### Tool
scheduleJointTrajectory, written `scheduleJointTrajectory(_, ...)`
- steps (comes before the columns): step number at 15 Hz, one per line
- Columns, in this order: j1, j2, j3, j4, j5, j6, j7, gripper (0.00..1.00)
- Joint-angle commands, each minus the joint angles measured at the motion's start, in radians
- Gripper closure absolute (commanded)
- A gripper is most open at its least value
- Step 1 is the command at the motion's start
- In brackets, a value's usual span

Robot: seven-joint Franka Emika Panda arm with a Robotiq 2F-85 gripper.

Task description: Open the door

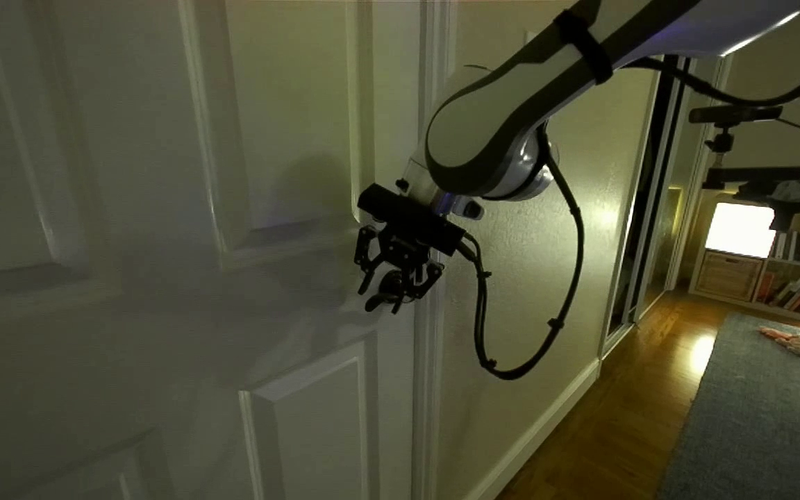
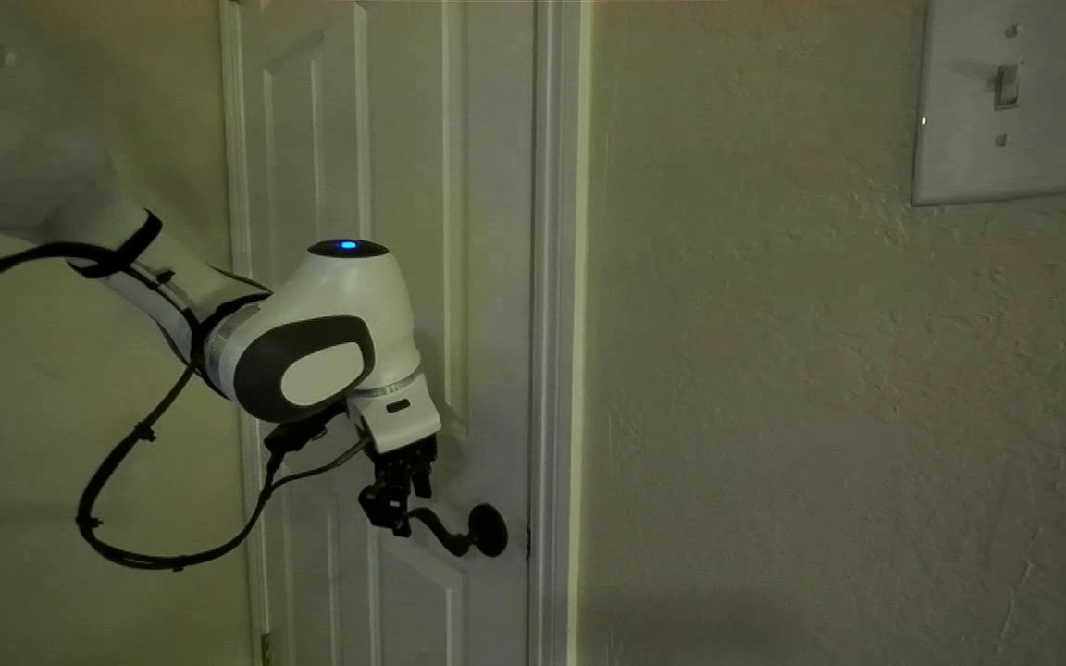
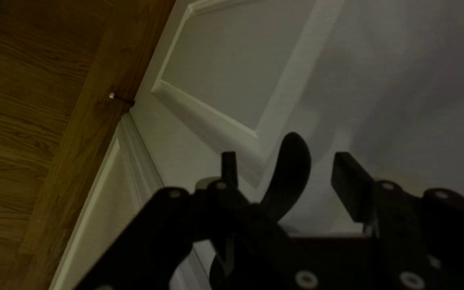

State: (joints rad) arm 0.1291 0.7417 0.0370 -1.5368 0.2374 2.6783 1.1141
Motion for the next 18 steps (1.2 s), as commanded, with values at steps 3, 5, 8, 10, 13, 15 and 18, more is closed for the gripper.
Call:
scheduleJointTrajectory(3,0.015,-0.001,-0.013,0.007,0.023,0.029,0.003,0.80)
scheduleJointTrajectory(5,0.014,-0.009,-0.013,-0.011,0.023,0.031,0.000,0.88)
scheduleJointTrajectory(8,0.014,-0.009,-0.013,-0.029,0.022,0.029,-0.003,0.86)
scheduleJointTrajectory(10,0.016,0.000,-0.019,-0.030,0.014,0.023,-0.006,0.87)
scheduleJointTrajectory(13,0.021,0.016,-0.036,-0.044,-0.007,0.003,-0.018,0.87)
scheduleJointTrajectory(15,0.024,0.025,-0.047,-0.061,-0.016,-0.003,-0.026,0.88)
scheduleJointTrajectory(18,0.034,0.031,-0.071,-0.105,-0.029,-0.018,-0.026,0.92)
